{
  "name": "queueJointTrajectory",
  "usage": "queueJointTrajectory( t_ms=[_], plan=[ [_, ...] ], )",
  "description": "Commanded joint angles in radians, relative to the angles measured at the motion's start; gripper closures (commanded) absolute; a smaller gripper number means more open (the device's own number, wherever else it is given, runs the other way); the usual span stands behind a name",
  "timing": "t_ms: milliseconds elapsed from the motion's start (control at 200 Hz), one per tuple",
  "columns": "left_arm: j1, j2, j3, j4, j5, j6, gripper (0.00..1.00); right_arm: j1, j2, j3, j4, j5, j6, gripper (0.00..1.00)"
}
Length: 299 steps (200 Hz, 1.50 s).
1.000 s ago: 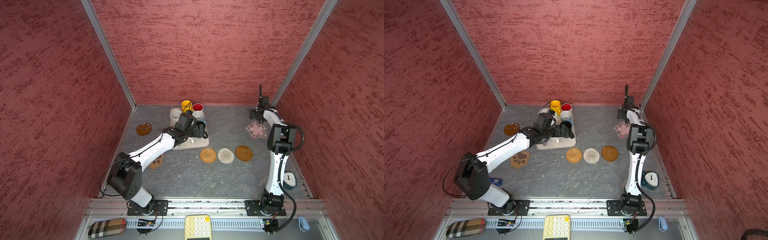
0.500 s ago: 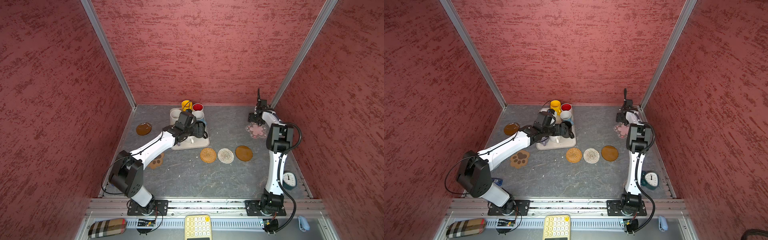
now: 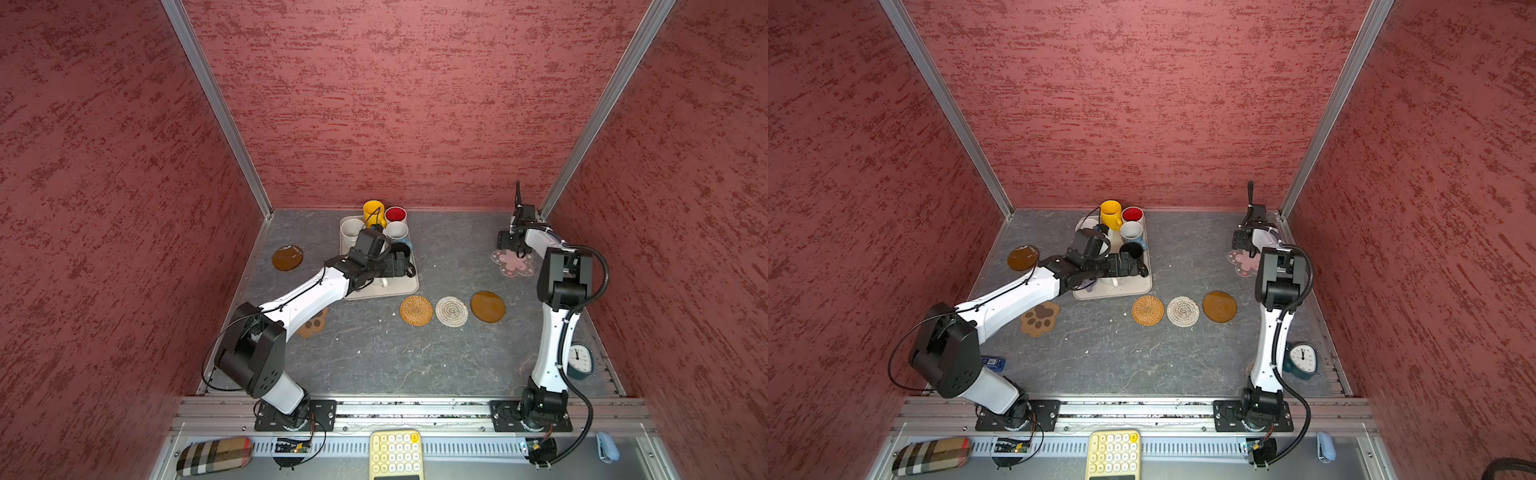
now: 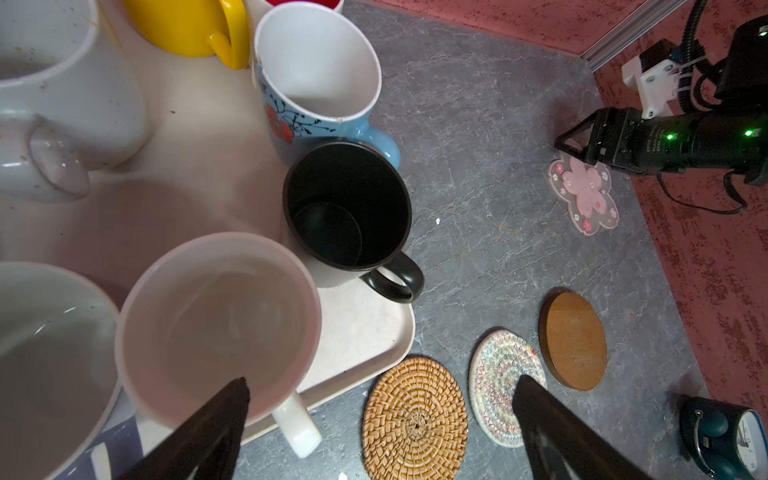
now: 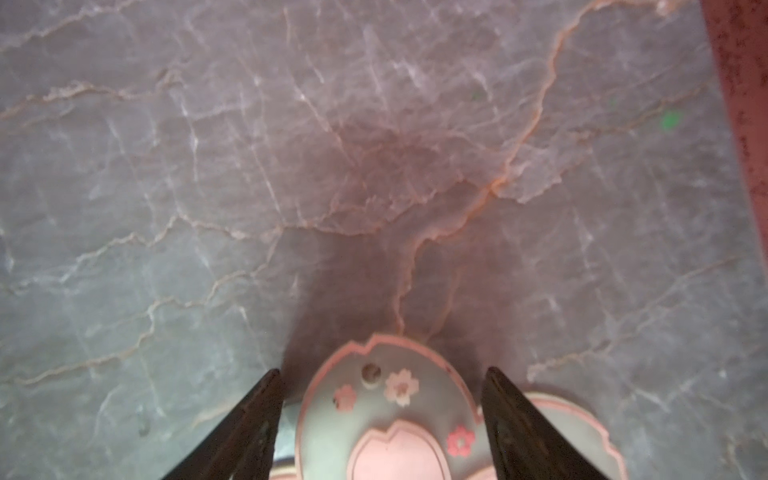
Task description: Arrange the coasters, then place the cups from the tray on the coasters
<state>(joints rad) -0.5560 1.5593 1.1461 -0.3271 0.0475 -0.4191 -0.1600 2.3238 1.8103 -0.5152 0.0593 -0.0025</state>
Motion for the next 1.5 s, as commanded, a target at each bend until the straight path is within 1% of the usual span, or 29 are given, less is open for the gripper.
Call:
queueJointTrajectory(
  t_ms=[0,65,190,451,611,746,1072,1282,1423,1493],
  plan=[
    [-0.011,-0.048,-0.034,0.049,0.007,-0.021,0.0,-0.002,-0.027,-0.068,-0.009,0.053,-0.058,0.24],
    [-0.022,-0.064,-0.061,0.062,0.005,-0.03,0.0,-0.002,-0.053,-0.117,0.019,0.07,-0.078,0.24],
    [-0.035,-0.107,-0.129,0.096,0.008,-0.052,0.01,-0.005,-0.104,-0.203,0.07,0.069,-0.099,0.24],
    [-0.039,-0.199,-0.236,0.137,0.013,-0.081,0.01,-0.01,-0.123,-0.266,0.041,0.046,-0.095,0.24],
    [-0.036,-0.257,-0.275,0.134,0.005,-0.072,0.0,-0.011,-0.151,-0.302,0.045,0.035,-0.087,0.24],
    [-0.03,-0.28,-0.296,0.136,0.011,-0.072,0.0,-0.011,-0.165,-0.312,0.025,0.02,-0.078,0.24],
    [-0.028,-0.302,-0.331,0.169,0.032,-0.078,0.0,-0.01,-0.202,-0.392,-0.004,0.023,0.01,0.25],
    [-0.027,-0.32,-0.356,0.192,0.056,-0.086,0.0,-0.01,-0.248,-0.461,-0.031,-0.003,0.091,0.26],
    [-0.028,-0.328,-0.373,0.211,0.06,-0.089,0.0,-0.014,-0.294,-0.471,-0.061,0.005,0.126,0.26],
    [-0.027,-0.316,-0.369,0.223,0.063,-0.09,0.01,-0.024,-0.318,-0.463,-0.059,-0.019,0.148,0.25]
  ],
)
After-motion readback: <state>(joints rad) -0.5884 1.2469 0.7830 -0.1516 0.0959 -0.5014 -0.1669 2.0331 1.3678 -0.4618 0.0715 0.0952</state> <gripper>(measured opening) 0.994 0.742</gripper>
